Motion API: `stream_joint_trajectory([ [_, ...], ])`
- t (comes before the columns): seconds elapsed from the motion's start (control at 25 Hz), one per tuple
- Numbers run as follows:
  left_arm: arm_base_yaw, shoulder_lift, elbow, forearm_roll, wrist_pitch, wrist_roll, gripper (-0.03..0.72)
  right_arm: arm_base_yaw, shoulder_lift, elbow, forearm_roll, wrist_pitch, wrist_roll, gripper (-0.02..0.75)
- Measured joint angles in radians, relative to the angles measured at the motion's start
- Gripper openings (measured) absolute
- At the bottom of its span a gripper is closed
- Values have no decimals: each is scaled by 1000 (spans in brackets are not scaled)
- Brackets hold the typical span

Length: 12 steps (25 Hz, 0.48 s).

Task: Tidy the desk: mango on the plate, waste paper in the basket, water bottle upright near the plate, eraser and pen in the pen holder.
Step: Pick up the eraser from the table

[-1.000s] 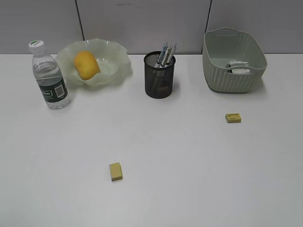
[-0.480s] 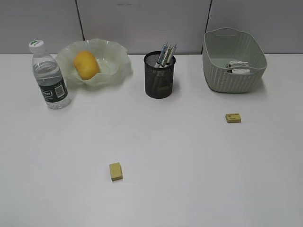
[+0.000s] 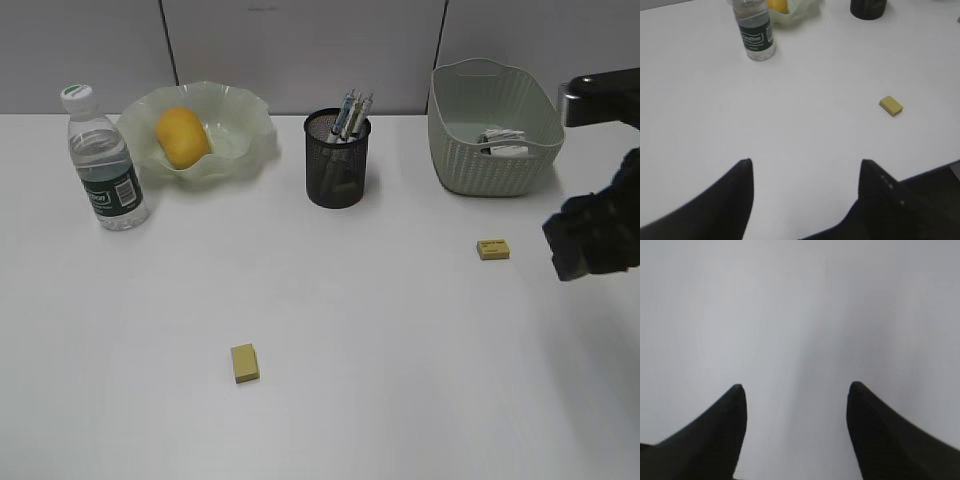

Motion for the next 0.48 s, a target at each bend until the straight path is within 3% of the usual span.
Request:
stream_joint_trajectory([
  [0.2, 65, 0, 0, 0, -1, 0, 502, -98, 219, -157, 108, -28, -58, 507],
  [0.48, 86, -3, 0, 1, -1, 0, 502, -135, 469, -353, 123, -24, -96, 541],
])
